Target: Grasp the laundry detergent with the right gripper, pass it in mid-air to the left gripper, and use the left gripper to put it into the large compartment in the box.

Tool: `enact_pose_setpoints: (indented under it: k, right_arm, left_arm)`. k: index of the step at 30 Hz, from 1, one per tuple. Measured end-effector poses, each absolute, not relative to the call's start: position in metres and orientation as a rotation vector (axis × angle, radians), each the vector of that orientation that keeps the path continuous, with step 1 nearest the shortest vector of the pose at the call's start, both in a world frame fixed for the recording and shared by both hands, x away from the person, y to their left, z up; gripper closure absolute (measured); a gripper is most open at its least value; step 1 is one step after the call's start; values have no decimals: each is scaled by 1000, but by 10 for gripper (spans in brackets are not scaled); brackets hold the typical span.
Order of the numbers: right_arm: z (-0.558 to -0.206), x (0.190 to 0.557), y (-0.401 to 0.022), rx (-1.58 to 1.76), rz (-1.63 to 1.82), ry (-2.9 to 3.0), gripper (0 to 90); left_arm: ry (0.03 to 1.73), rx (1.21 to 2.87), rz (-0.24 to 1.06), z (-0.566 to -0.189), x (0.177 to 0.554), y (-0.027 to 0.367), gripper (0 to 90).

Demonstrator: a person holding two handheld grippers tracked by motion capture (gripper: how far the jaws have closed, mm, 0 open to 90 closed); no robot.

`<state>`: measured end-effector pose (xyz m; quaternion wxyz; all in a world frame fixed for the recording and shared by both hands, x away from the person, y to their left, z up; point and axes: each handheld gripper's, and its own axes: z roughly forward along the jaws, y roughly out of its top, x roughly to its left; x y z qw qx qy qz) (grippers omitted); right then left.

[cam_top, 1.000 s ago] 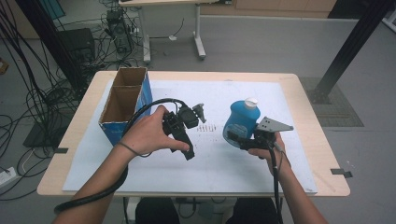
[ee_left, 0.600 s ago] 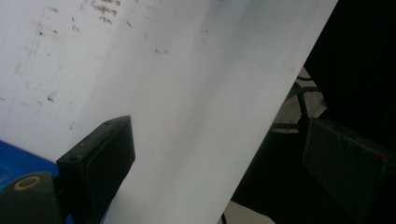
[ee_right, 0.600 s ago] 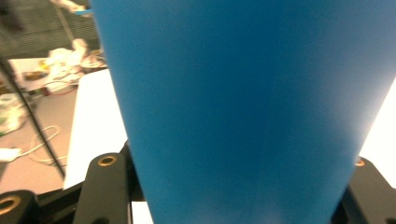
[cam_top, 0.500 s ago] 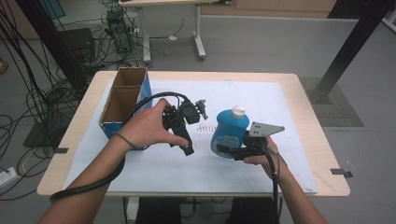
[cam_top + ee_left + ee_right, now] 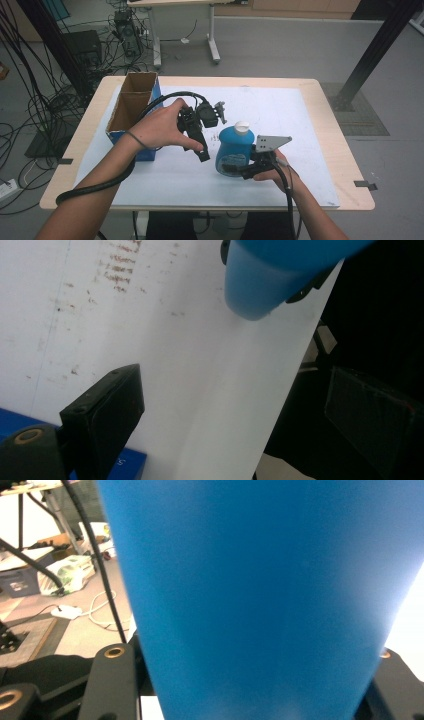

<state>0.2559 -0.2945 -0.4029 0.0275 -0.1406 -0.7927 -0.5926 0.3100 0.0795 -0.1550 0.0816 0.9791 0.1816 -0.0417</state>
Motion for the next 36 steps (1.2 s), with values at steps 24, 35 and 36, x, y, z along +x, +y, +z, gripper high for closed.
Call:
enact_pose_setpoints:
  k: [24, 35, 36]
  right_arm:
    - [-393, 260, -278, -302, -1783, -2478, 402]
    - [-394, 262, -270, -269, -1764, -2473, 402]
    - [-394, 263, -270, -265, -1760, -2475, 403]
  left_arm:
    - [356, 2968, -129, -142, 308, 59, 89]
    - [252, 2963, -136, -133, 302, 53, 89]
    - [240, 2960, -140, -132, 301, 53, 89]
